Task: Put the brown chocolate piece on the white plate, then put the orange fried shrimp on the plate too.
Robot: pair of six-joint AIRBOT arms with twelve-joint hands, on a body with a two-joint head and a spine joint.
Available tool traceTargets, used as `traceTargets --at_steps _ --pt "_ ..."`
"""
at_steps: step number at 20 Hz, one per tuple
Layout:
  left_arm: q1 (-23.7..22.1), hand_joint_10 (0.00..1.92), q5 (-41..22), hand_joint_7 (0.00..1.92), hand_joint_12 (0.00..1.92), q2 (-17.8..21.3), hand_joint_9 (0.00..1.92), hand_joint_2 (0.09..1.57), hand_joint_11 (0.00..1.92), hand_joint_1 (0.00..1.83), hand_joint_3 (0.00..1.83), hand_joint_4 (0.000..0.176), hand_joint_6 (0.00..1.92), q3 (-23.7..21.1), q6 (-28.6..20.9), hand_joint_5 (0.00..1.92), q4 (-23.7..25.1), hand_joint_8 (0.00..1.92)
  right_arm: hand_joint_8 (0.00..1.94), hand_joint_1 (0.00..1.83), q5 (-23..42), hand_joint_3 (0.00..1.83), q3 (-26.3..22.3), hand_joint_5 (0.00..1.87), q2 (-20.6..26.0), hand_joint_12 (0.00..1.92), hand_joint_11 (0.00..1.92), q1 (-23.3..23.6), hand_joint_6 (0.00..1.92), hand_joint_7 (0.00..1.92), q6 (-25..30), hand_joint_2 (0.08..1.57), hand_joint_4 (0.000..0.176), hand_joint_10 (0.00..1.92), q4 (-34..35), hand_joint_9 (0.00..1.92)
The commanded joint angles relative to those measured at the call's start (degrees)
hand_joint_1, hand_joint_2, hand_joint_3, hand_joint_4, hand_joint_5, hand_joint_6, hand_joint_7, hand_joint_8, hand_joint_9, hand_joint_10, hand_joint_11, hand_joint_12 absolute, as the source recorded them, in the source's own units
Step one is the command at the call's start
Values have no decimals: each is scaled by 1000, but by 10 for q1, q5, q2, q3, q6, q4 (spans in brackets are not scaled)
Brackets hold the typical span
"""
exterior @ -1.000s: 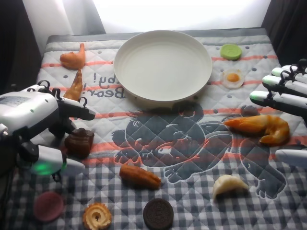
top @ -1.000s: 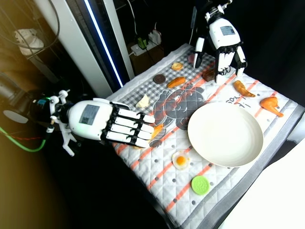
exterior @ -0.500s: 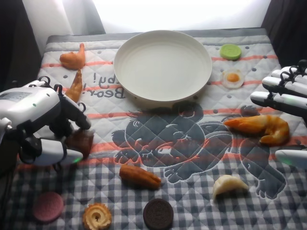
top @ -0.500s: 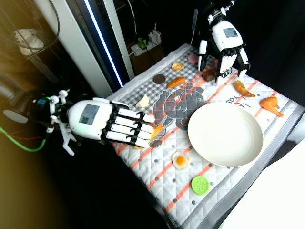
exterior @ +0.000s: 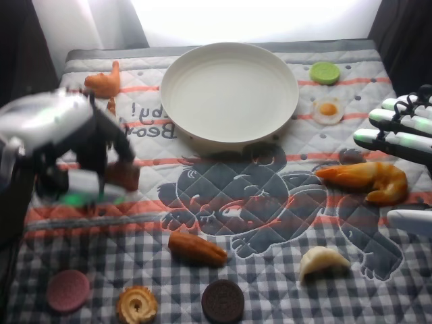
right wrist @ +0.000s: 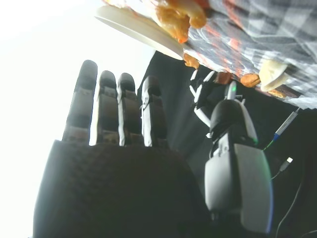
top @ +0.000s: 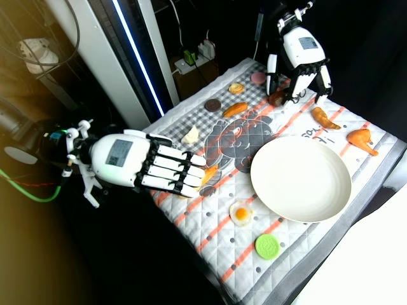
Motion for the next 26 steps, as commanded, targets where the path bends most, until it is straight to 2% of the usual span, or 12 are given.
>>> traceTargets --at_steps 1,7,11,13,14,15,16,17,21,22,23,26 --pt "-20 85 -55 1310 888 -10 1226 1012 219 1276 3 0 564 9 -1 1160 24 527 6 221 68 0 1 238 2 390 0 2 1 162 3 1207 77 3 7 110" --pt "-146 0 65 1473 630 -122 1239 998 327 1280 0 0 598 141 -1 1166 21 149 1 258 68 0 5 220 -1 337 0 1 1 139 3 1222 104 2 7 99" --pt "-171 17 124 1331 809 -190 1305 1010 264 1288 2 0 498 223 -2 1169 -5 525 4 258 68 0 6 227 -4 378 0 3 2 154 3 1207 87 4 7 103" --pt "-175 10 137 1177 704 -209 1172 1058 247 1248 5 0 770 245 -2 1045 -15 751 4 259 68 0 8 228 -7 403 0 7 1 166 3 1203 89 4 6 111" --pt "-175 1 137 952 661 -212 952 1106 257 1066 5 116 961 248 -2 973 -19 285 5 252 68 0 10 222 -9 406 0 9 0 173 3 1203 89 4 5 114" --pt "-175 0 136 747 693 -212 720 1034 238 1000 0 88 350 249 -2 729 -22 74 1 237 68 0 11 216 -10 402 0 11 0 164 3 1205 94 1 4 108" --pt "-176 0 134 488 749 -212 490 1010 103 923 0 144 92 248 -2 532 -23 14 2 235 68 0 12 227 -11 422 0 11 2 174 3 1198 87 4 4 124" --pt "-175 0 128 372 799 -210 399 999 44 891 0 168 18 245 -2 418 -25 2 0 200 68 0 12 219 -11 429 0 11 1 169 3 1195 92 3 5 125" --pt "-138 1 41 139 912 -168 258 934 10 622 0 176 0 171 -10 147 -8 0 0 273 68 3 21 225 -22 146 0 19 1 144 3 1222 63 0 6 121" --pt "-120 0 7 124 973 -152 252 903 11 747 0 176 0 144 -27 152 6 0 0 295 67 1 26 225 -29 143 0 22 0 151 3 1214 78 1 7 134" --pt "-99 0 -35 87 921 -132 209 868 0 875 0 176 0 113 -69 87 31 0 0 432 60 1 32 211 -35 341 0 27 0 158 3 1204 128 1 10 128" --pt "-63 0 -100 29 718 -85 136 922 0 780 9 176 1 60 -160 21 88 0 1 480 39 0 40 215 -43 462 0 40 4 170 3 1204 122 1 10 128"
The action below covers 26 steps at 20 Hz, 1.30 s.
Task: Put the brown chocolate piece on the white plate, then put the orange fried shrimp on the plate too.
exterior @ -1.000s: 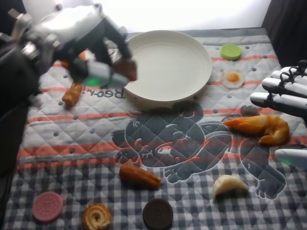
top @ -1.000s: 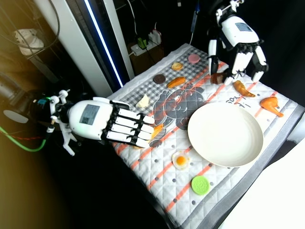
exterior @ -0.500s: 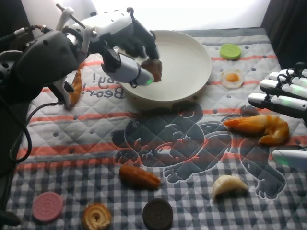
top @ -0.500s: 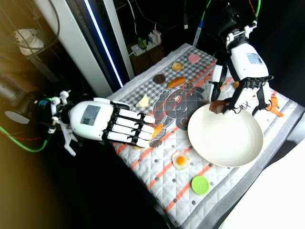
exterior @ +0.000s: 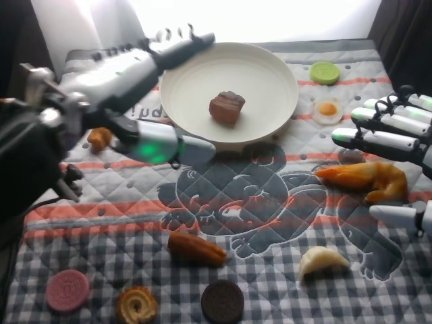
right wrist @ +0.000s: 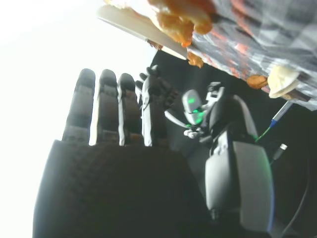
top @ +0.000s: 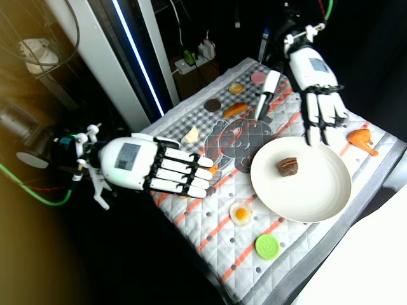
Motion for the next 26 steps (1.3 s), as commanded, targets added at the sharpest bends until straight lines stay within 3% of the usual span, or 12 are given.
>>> traceTargets --at_steps 1,3,4,7,11,13,14,15,16,17,22,26 --pt "2 2 -105 0 590 15 105 946 0 625 4 176 0 -10 -27 0 34 0 0 502 56 0 5 254 0 597 0 7 0 226 1 1206 92 1 10 187" --pt "21 0 -127 5 399 50 59 860 0 989 0 176 0 -38 -83 0 73 1 4 456 38 1 15 293 -7 710 34 15 4 279 1 1208 106 7 10 280" --pt "32 0 -138 5 399 66 59 860 0 989 0 176 0 -51 -107 0 88 1 4 456 26 1 21 293 -10 710 34 20 4 279 1 1208 106 7 10 280" --pt "66 8 -175 82 658 97 174 849 0 840 4 176 1 -81 -164 27 120 3 3 680 -5 0 38 458 -25 723 184 37 3 443 1 1208 21 9 10 480" --pt "76 7 -192 120 955 106 266 878 0 794 1 176 0 -95 -164 48 128 1 11 720 -27 0 52 646 -37 780 280 51 11 637 1 1161 0 13 10 623" --pt "78 3 -192 119 873 106 250 880 0 780 2 169 6 -95 -164 63 122 3 10 819 -37 0 59 788 -44 878 341 59 5 804 1 1149 0 22 9 766" --pt "79 4 -192 119 870 106 253 879 0 795 1 175 1 -95 -164 51 120 3 961 1131 -39 0 60 842 -47 1007 428 61 800 916 1 1167 0 48 8 902" --pt "80 1 -193 112 846 105 246 876 0 816 0 176 0 -95 -164 48 117 1 1186 1216 -42 3 62 830 -49 1165 515 63 959 948 1 1162 0 115 6 1048" --pt "82 1 -194 112 846 105 246 876 0 816 0 176 0 -95 -164 48 115 1 1186 1216 -44 3 62 830 -50 1165 515 63 959 948 1 1162 0 115 5 1048" --pt "83 2 -195 113 806 105 237 881 0 812 1 173 1 -96 -165 43 113 1 1042 1373 -46 0 63 924 -52 1413 716 63 803 990 1 1115 0 1232 5 947" --pt "87 6 -200 125 847 105 256 879 0 828 0 176 2 -96 -165 42 108 2 837 1376 -47 1 62 932 -52 1448 814 66 955 1062 1 1090 0 1178 0 994" --pt "93 1 -203 140 830 106 252 870 0 814 0 176 5 -96 -174 67 105 4 862 1384 -31 0 53 974 -37 1522 757 79 810 1071 1 1082 0 1204 -8 1003"
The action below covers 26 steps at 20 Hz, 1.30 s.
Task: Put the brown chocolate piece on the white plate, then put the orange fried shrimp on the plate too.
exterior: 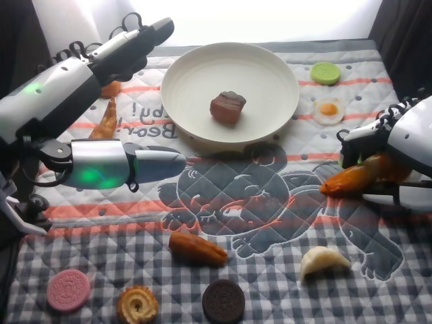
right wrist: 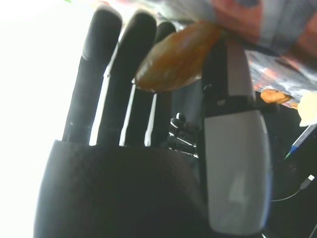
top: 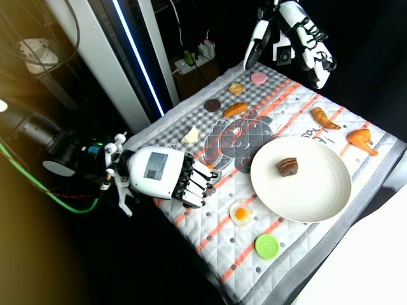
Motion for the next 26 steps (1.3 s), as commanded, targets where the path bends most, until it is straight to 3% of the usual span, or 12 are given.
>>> traceTargets --at_steps 1,5,8,9,12,14,18,19,20,21,25,26 --pt "-2 0 -76 127 826 2 249 878 0 792 2 176 0 1 -7 60 10 0 900 1384 56 1 0 966 9 1420 771 11 843 1048 -5 1088 0 1195 8 968" --pt "4 3 -87 107 903 3 259 892 0 778 1 176 2 1 -17 38 5 2 985 1245 58 0 17 991 1 1580 786 69 863 1072 -15 1093 0 1117 0 928" --pt "7 0 -88 114 792 5 234 892 0 826 3 176 0 1 -19 40 2 0 1082 1240 39 1 45 1000 -35 1419 724 135 826 1025 -30 1102 0 979 -12 918" --pt "8 0 -88 106 793 5 233 903 0 799 8 173 0 1 -19 32 1 0 1241 1234 29 1 57 1068 -48 1477 476 150 726 905 -30 1118 0 942 -16 755" --pt "9 4 -87 117 693 6 226 911 0 803 3 164 1 1 -22 44 2 3 923 1234 -25 1 112 957 -102 1453 773 206 954 1075 -30 1100 0 957 -16 979" --pt "9 1 -88 118 576 8 215 911 0 818 0 168 5 2 -28 84 5 0 813 1235 -67 1 153 921 -141 1271 827 242 1044 1118 -30 1099 0 757 -16 1075" --pt "5 1 -90 102 649 1 174 912 0 852 0 143 6 15 -53 134 15 0 1061 1195 -135 5 206 812 -202 1206 832 284 1207 961 -30 1162 2 729 -45 1000" --pt "4 0 -90 109 654 -2 166 906 0 882 0 133 7 16 -53 141 15 3 636 1056 -140 0 210 798 -208 1158 716 289 1252 793 -30 1198 0 587 -48 866" --pt "4 4 -90 119 653 -3 173 904 0 907 0 124 6 17 -53 143 15 6 376 907 -144 0 213 599 -211 1220 506 295 505 665 -30 1141 0 524 -52 689" --pt "4 7 -90 136 699 -5 193 900 0 908 0 124 5 17 -53 151 16 6 213 823 -149 0 216 576 -214 1245 377 303 167 619 -30 1123 0 488 -55 594" --pt "2 2 -88 144 678 -6 188 899 0 951 0 98 3 18 -53 160 17 3 22 649 -152 0 218 417 -218 1213 262 307 0 532 -30 1081 14 251 -57 566" --pt "2 1 -89 141 680 -6 188 907 0 914 4 111 0 18 -53 155 17 1 4 591 -152 2 213 326 -218 1180 202 307 0 472 -30 1054 14 144 -57 529"
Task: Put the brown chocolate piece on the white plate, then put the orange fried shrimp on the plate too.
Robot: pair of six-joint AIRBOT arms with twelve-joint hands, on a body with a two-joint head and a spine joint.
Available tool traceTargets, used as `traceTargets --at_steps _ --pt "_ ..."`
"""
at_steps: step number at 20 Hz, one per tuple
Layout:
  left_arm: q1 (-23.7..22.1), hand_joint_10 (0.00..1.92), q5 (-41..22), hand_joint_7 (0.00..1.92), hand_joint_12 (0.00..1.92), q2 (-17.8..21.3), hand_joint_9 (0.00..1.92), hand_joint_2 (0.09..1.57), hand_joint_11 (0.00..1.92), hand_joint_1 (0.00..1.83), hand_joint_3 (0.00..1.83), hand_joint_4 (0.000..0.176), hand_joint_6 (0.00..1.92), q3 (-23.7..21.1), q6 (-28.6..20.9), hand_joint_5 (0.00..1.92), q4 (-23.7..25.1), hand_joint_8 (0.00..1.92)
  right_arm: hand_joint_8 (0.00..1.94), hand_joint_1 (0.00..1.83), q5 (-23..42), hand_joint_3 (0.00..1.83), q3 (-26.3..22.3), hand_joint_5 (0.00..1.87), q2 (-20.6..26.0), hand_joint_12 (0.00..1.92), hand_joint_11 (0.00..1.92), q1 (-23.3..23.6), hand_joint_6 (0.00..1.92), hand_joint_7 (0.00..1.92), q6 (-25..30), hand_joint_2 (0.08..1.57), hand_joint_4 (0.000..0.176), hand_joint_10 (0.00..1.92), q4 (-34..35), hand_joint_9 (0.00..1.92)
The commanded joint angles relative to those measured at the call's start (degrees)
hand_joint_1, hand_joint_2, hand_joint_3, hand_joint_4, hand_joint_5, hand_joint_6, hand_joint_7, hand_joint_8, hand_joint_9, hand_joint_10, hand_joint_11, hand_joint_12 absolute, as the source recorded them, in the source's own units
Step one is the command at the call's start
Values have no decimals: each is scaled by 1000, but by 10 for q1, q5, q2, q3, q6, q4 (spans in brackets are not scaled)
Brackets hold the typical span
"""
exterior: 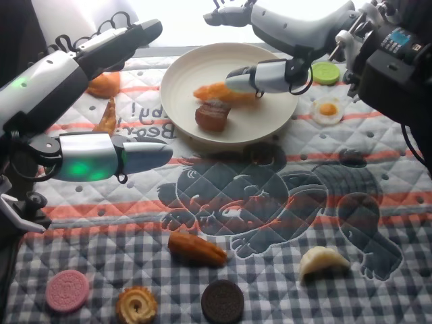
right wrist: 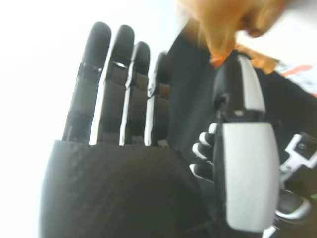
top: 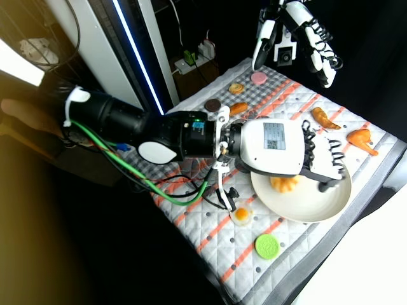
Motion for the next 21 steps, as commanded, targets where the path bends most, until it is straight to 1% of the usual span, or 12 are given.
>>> traceTargets --at_steps 1,2,4,6,8,10,11,12,14,16,20,21 --pt "-8 3 -70 137 634 -4 180 915 0 924 3 113 4 1 -8 162 10 3 0 465 72 0 -8 183 1 1197 15 5 0 337 1 998 47 32 -1 419" --pt "-6 2 -72 134 655 -3 179 918 0 903 2 116 1 1 -16 154 9 1 2 435 81 0 -17 137 1 1106 2 5 0 287 1 985 65 7 -1 372" --pt "2 3 -81 133 677 2 186 919 0 878 1 122 0 4 -47 150 9 0 0 405 118 0 -49 104 35 1078 0 -5 0 247 1 979 64 0 0 328" --pt "8 6 -88 130 616 8 171 940 0 836 4 97 2 16 -100 137 14 1 1 399 153 2 -81 103 73 963 0 -22 2 237 1 993 77 7 1 272" --pt "16 4 -98 154 549 7 162 937 0 836 0 79 6 58 -235 148 36 8 5 349 203 0 -110 127 108 430 0 -52 3 264 2 985 88 10 28 186" --pt "28 10 -125 168 495 -2 196 927 0 842 0 86 6 108 -398 165 60 6 12 396 253 0 -132 158 130 370 0 -80 13 289 15 974 94 11 35 180" --pt "33 16 -141 224 477 -3 267 931 0 739 0 130 2 121 -441 164 64 7 3 416 272 0 -141 166 143 462 0 -93 4 289 23 973 114 3 35 175" --pt "39 6 -164 205 369 1 258 930 0 712 0 133 2 123 -456 151 63 8 1 392 300 0 -160 160 165 684 0 -113 1 279 29 962 123 4 35 198" --pt "43 7 -197 134 89 7 168 898 0 620 0 172 2 118 -456 46 62 5 1 298 350 5 -190 148 202 564 0 -156 0 267 29 1000 132 3 43 209" --pt "50 9 -243 145 9 14 190 951 9 903 7 176 5 106 -456 77 62 3 2 465 431 1 -228 202 247 277 0 -229 6 288 40 1005 140 1 77 181" --pt "88 1 -336 117 45 32 185 926 53 611 0 170 1 74 -457 89 61 0 11 352 588 4 -270 231 299 471 0 -356 11 339 85 1091 71 16 136 287" --pt "96 4 -353 139 222 34 196 900 10 581 6 159 4 69 -457 105 59 5 10 369 613 3 -278 253 304 420 0 -380 10 357 85 1098 72 13 147 297"
